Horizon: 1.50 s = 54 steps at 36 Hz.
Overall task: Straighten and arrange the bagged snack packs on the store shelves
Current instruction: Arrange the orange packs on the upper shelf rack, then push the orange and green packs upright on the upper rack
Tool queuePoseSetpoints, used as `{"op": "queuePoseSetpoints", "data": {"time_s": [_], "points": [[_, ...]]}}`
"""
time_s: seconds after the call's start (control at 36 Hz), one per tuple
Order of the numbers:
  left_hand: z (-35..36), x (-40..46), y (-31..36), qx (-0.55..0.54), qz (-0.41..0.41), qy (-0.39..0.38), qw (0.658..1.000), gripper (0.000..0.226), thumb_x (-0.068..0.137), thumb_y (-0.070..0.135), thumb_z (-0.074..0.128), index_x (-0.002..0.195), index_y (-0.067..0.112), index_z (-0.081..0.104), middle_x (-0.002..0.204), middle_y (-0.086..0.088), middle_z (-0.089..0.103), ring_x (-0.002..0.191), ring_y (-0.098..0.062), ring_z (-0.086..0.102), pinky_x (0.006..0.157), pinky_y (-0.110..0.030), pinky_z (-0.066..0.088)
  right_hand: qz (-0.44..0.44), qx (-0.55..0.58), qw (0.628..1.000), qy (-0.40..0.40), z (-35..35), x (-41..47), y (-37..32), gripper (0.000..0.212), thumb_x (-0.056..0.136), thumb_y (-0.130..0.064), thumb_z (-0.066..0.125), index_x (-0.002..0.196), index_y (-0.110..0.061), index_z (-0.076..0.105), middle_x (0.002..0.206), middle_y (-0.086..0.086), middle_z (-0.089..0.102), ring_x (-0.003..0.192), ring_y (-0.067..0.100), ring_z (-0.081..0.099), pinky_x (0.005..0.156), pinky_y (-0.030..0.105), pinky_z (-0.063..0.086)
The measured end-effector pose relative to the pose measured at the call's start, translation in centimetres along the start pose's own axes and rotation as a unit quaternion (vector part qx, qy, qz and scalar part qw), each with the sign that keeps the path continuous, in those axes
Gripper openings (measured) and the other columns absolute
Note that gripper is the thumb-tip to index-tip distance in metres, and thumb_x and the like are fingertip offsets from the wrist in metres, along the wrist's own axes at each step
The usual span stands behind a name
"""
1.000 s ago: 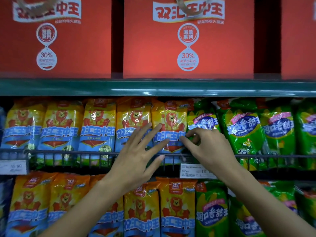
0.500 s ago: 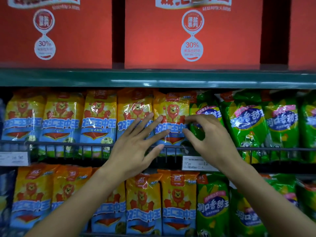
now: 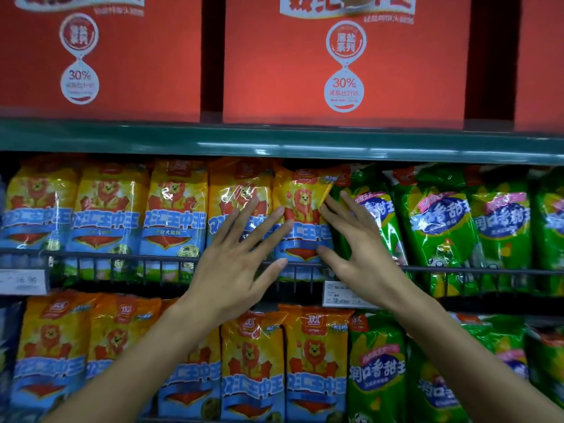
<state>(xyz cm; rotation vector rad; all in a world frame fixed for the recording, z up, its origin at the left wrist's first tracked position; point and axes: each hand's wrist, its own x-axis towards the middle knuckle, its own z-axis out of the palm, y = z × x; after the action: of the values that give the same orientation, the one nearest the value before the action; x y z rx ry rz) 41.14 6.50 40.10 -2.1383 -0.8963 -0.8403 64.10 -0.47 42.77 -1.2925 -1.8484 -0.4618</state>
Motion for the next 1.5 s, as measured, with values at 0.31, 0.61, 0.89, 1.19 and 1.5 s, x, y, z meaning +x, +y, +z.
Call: {"op": "queuePoseSetpoints", "data": {"time_s": [0.31, 0.61, 0.89, 1.19, 1.5], "points": [[-0.4, 1.1, -0.6, -0.024, -0.007, -0.004, 1.0, 0.054, 0.107, 0.055, 0.0, 0.16, 0.045, 0.001, 0.17, 0.019, -0.005, 0.156, -0.015, -0.02, 0.128, -0.047, 0.002, 0.028, 0.173, 0.984, -0.013, -0.9, 0.2, -0.7, 0.068, 0.097, -0.003, 0.06, 0.157, -0.027, 0.037, 0.165, -0.019, 0.025, 0.15, -0.007, 0.019, 0.125, 0.029, 0.026], [-0.3, 0.9, -0.9, -0.043, 0.003, 0.023, 0.999, 0.053, 0.11, 0.052, 0.018, 0.161, 0.04, 0.013, 0.171, 0.015, 0.005, 0.158, -0.016, -0.011, 0.127, -0.048, 0.004, 0.036, 0.103, 0.994, -0.027, -2.3, -1.0, -0.8, 0.062, 0.102, -0.017, 0.059, 0.158, -0.028, 0.033, 0.159, -0.021, 0.032, 0.142, -0.013, 0.022, 0.111, 0.0, 0.016], [-0.2, -0.4, -0.3, -0.064, 0.007, 0.038, 0.997, 0.057, 0.108, 0.054, 0.025, 0.161, 0.036, 0.021, 0.171, 0.012, 0.009, 0.158, -0.014, -0.003, 0.127, -0.042, 0.007, -0.004, -0.056, 0.998, 0.015, -1.0, -3.8, -0.2, 0.063, 0.104, -0.05, 0.048, 0.16, -0.036, 0.025, 0.163, -0.018, 0.026, 0.15, -0.002, 0.019, 0.121, 0.022, 0.017], [-0.4, 2.7, 1.8, -0.035, 0.04, 0.024, 0.998, 0.062, 0.109, 0.054, 0.019, 0.164, 0.028, 0.001, 0.171, 0.011, -0.01, 0.157, -0.012, -0.016, 0.127, -0.043, 0.003, 0.005, -0.173, 0.985, -0.02, 0.8, -1.8, -0.2, 0.076, 0.097, -0.071, 0.003, 0.162, -0.033, 0.002, 0.169, -0.015, -0.013, 0.15, 0.0, -0.027, 0.128, 0.039, -0.004], [-1.7, 2.5, 1.8, -0.094, 0.041, 0.006, 0.995, 0.059, 0.105, 0.062, 0.013, 0.161, 0.041, 0.013, 0.17, 0.019, -0.007, 0.153, -0.003, -0.021, 0.125, -0.035, -0.012, 0.006, -0.09, 0.996, 0.017, 0.5, -1.9, -0.1, 0.07, 0.1, -0.068, 0.023, 0.162, -0.035, 0.017, 0.17, -0.016, 0.009, 0.154, -0.001, -0.007, 0.129, 0.036, 0.002]]}}
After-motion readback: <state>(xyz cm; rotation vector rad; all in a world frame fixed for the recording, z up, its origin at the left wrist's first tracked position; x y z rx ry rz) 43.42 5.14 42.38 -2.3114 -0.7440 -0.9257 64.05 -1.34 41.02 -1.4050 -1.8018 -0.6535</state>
